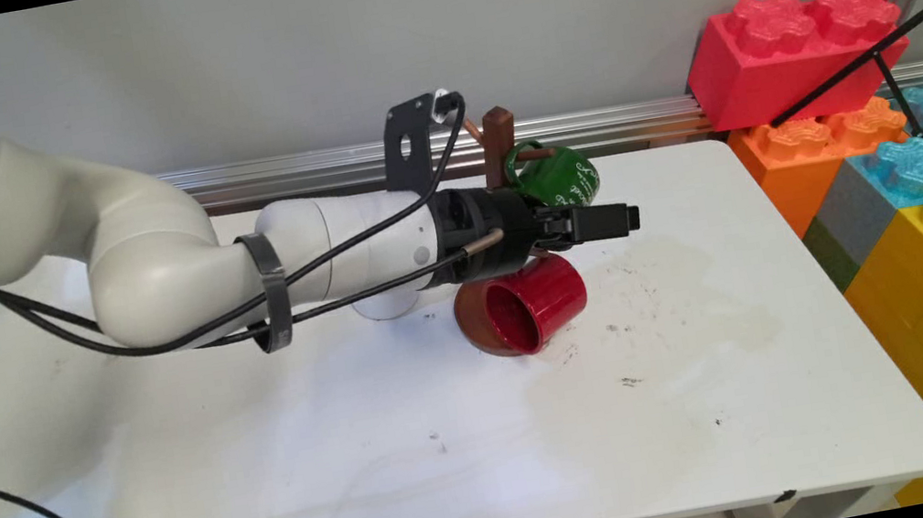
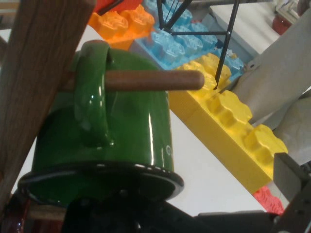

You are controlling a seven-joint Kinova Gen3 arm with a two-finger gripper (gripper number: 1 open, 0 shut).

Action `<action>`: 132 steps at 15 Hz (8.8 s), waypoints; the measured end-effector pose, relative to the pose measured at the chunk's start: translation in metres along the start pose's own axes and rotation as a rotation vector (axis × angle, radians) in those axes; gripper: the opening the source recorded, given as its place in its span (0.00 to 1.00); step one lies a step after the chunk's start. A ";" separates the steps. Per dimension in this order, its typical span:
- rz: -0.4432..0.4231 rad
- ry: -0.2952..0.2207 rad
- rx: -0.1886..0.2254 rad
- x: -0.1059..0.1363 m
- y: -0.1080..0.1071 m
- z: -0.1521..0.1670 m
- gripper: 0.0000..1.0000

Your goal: Pick up the green mug from the rack, then place the picked object on the table

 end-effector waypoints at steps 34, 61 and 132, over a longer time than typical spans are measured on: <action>-0.103 0.004 0.038 -0.002 -0.010 -0.006 0.00; -0.106 -0.018 -0.012 0.008 0.000 -0.029 0.00; 0.161 -0.450 -0.147 0.065 -0.031 -0.155 0.00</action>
